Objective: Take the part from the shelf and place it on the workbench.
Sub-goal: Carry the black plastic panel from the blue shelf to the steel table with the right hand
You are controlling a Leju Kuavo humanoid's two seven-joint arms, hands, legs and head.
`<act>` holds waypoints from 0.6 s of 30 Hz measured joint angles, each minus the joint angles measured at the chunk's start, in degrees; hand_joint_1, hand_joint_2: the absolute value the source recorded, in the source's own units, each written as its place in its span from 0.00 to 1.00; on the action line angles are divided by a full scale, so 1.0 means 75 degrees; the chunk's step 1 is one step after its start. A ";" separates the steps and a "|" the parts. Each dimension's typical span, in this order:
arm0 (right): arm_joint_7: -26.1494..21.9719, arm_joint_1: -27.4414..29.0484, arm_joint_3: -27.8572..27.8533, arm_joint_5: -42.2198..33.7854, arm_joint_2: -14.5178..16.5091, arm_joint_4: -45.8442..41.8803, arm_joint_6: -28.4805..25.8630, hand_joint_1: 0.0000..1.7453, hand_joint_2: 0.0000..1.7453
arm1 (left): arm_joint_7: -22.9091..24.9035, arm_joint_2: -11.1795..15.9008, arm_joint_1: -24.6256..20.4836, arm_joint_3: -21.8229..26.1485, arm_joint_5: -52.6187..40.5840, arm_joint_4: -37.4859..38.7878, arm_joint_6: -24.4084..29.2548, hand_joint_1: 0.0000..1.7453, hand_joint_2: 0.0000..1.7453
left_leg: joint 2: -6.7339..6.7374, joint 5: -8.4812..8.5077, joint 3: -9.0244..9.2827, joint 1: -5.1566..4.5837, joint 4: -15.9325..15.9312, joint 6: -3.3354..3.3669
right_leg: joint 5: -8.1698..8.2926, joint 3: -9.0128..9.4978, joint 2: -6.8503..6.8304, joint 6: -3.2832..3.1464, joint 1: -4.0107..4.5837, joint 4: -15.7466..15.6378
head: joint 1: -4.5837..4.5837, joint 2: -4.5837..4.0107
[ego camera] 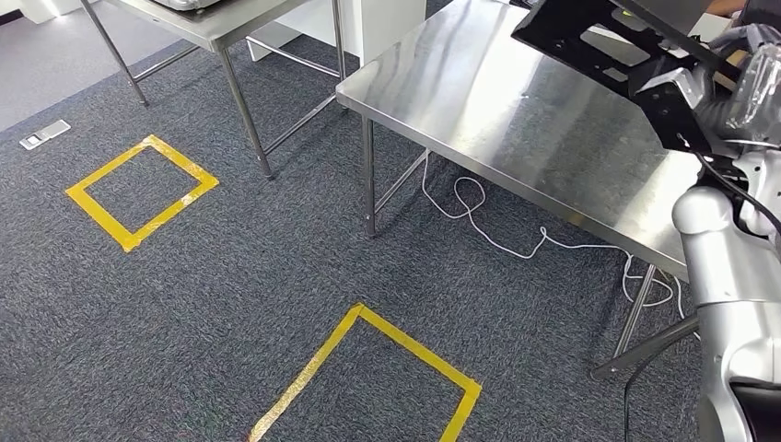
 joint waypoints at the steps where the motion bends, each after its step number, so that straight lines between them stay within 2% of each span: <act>1: -0.0012 0.0124 -0.0031 -0.0109 -0.0104 -0.0069 0.0059 1.00 1.00 | 0.0006 -0.0011 0.0003 0.0000 -0.0002 0.0005 -0.0012 0.00 0.00 | -0.0002 -0.0014 0.0002 0.0022 0.0010 -0.0027 | 0.0008 -0.0074 0.0004 0.0071 -0.0033 0.0123 | -0.0001 0.0000; 2: -0.0015 0.0238 -0.0069 -0.0194 -0.0203 -0.0138 0.0117 1.00 1.00 | 0.0011 -0.0021 0.0007 0.0000 -0.0005 0.0013 -0.0020 0.00 0.00 | -0.0004 -0.0036 0.0002 0.0054 0.0034 -0.0073 | 0.0133 0.0017 -0.0002 0.0170 -0.0081 -0.0081 | -0.0001 0.0000; 4: -0.0017 0.0398 -0.0153 -0.0312 -0.0372 -0.0272 0.0219 1.00 1.00 | 0.0018 -0.0018 0.0012 0.0000 -0.0011 0.0025 -0.0025 0.00 0.00 | 0.0003 -0.0139 -0.0039 0.0103 0.0185 -0.0244 | 0.0511 0.0518 -0.0092 0.0407 -0.0199 -0.1061 | 0.0011 0.0000; 5: -0.0017 0.0437 -0.0184 -0.0347 -0.0429 -0.0326 0.0259 1.00 1.00 | 0.0019 -0.0008 0.0010 0.0000 -0.0013 0.0028 -0.0025 0.00 0.00 | 0.0012 -0.0212 -0.0081 0.0108 0.0297 -0.0340 | 0.0630 0.0736 -0.0122 0.0459 -0.0220 -0.1462 | 0.0024 0.0000; 6: -0.0016 0.0478 -0.0209 -0.0373 -0.0479 -0.0375 0.0286 1.00 1.00 | 0.0020 0.0003 0.0008 0.0000 -0.0015 0.0028 -0.0025 0.00 0.00 | 0.0025 -0.0281 -0.0113 0.0101 0.0398 -0.0422 | 0.0680 0.0862 -0.0133 0.0437 -0.0236 -0.1693 | 0.0021 0.0000; 7: -0.0012 0.0530 -0.0223 -0.0392 -0.0516 -0.0409 0.0313 1.00 1.00 | 0.0019 0.0011 0.0003 0.0000 -0.0016 0.0028 -0.0028 0.00 0.00 | 0.0038 -0.0328 -0.0138 0.0093 0.0463 -0.0477 | 0.0658 0.0888 -0.0117 0.0355 -0.0227 -0.1729 | 0.0014 0.0000; 9: -0.0008 0.0650 -0.0244 -0.0421 -0.0586 -0.0476 0.0364 1.00 1.00 | 0.0012 -0.0001 -0.0005 0.0000 -0.0018 0.0032 -0.0037 0.00 0.00 | 0.0053 -0.0356 -0.0131 0.0126 0.0483 -0.0524 | 0.0624 0.0841 -0.0028 0.0162 -0.0213 -0.1652 | -0.0022 0.0000; 11: -0.0010 0.0721 -0.0268 -0.0453 -0.0649 -0.0544 0.0424 1.00 1.00 | -0.0001 -0.0010 -0.0017 0.0000 -0.0019 0.0034 -0.0047 0.00 0.00 | 0.0000 -0.0446 -0.0159 0.0175 0.0584 -0.0559 | 0.0598 0.0824 0.0023 0.0040 -0.0190 -0.1597 | -0.0036 0.0000; 12: -0.0016 0.0732 -0.0281 -0.0467 -0.0675 -0.0583 0.0441 1.00 1.00 | -0.0010 -0.0011 -0.0027 0.0000 -0.0019 0.0034 -0.0050 0.00 0.00 | -0.0057 -0.0570 -0.0239 0.0185 0.0773 -0.0561 | 0.0591 0.0827 0.0044 -0.0003 -0.0179 -0.1596 | -0.0045 0.0000; 14: -0.0031 0.0751 -0.0299 -0.0482 -0.0704 -0.0637 0.0458 1.00 1.00 | -0.0028 -0.0012 -0.0043 0.0000 -0.0019 0.0034 -0.0054 0.00 0.00 | -0.0193 -0.0953 -0.0637 0.0148 0.1558 -0.0507 | 0.0581 0.0836 0.0083 -0.0053 -0.0136 -0.1597 | -0.0069 0.0000; 16: -0.0060 0.0792 -0.0294 -0.0485 -0.0688 -0.0647 0.0491 1.00 1.00 | -0.0034 -0.0012 -0.0045 0.0000 -0.0018 0.0034 -0.0057 0.00 0.00 | -0.0254 -0.1275 -0.1220 0.0072 0.2530 -0.0413 | 0.0563 0.0842 0.0134 -0.0094 -0.0047 -0.1597 | -0.0085 0.0000; 17: -0.0082 0.0816 -0.0288 -0.0484 -0.0672 -0.0645 0.0514 1.00 1.00 | -0.0035 -0.0012 -0.0044 0.0000 -0.0018 0.0034 -0.0058 0.00 0.00 | -0.0268 -0.1293 -0.1428 0.0024 0.2790 -0.0347 | 0.0552 0.0849 0.0159 -0.0123 0.0007 -0.1597 | -0.0086 0.0000; 18: -0.0111 0.0831 -0.0278 -0.0482 -0.0655 -0.0642 0.0534 1.00 1.00 | -0.0035 -0.0012 -0.0044 0.0000 -0.0016 0.0034 -0.0058 0.00 0.00 | -0.0283 -0.1171 -0.1505 -0.0037 0.2776 -0.0256 | 0.0541 0.0858 0.0186 -0.0152 0.0061 -0.1598 | -0.0085 0.0000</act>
